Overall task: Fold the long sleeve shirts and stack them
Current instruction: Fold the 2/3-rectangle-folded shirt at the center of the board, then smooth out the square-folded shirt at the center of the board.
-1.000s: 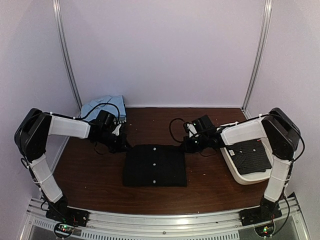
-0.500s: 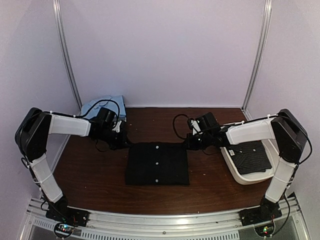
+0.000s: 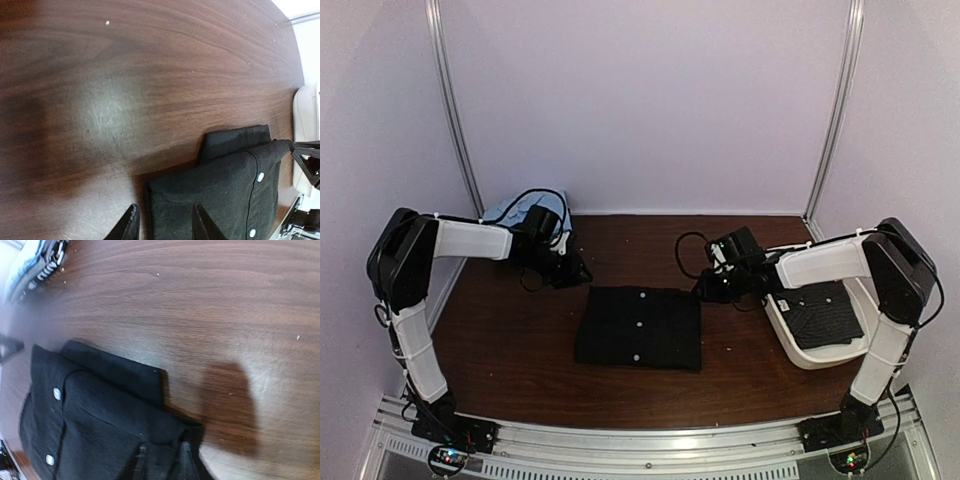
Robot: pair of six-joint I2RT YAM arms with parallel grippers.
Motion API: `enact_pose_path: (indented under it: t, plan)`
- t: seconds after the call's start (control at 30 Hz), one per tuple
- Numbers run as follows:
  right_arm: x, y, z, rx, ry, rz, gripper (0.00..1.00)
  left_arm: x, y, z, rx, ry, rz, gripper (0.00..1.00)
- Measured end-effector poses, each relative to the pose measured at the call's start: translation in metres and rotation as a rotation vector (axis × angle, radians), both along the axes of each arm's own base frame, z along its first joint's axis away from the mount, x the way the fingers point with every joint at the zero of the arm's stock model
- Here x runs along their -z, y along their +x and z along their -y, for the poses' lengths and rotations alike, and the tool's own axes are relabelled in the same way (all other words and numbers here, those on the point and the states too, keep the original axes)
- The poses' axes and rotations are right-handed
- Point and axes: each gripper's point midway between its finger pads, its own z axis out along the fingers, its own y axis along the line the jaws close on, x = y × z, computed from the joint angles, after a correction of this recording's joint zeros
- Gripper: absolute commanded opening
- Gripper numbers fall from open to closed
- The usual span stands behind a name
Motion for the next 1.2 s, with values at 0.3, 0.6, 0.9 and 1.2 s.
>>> enact_pose_path:
  t: [0.3,0.6,0.9,1.2]
  plan:
    - [-0.019,-0.004,0.005,0.023,-0.035,0.025,0.36,-0.021,0.011,-0.008,0.0,0.049,0.061,0.35]
    - [-0.049,-0.017,-0.065,-0.107,0.006,0.096,0.22,-0.035,-0.013,0.015,0.072,0.025,0.082,0.22]
    - [0.02,0.0,-0.053,-0.072,-0.079,-0.012,0.22,0.003,-0.021,0.038,0.128,0.037,0.013,0.17]
    - [0.028,0.022,-0.034,-0.02,-0.056,-0.019,0.28,0.035,0.007,0.045,0.108,0.094,0.005,0.17]
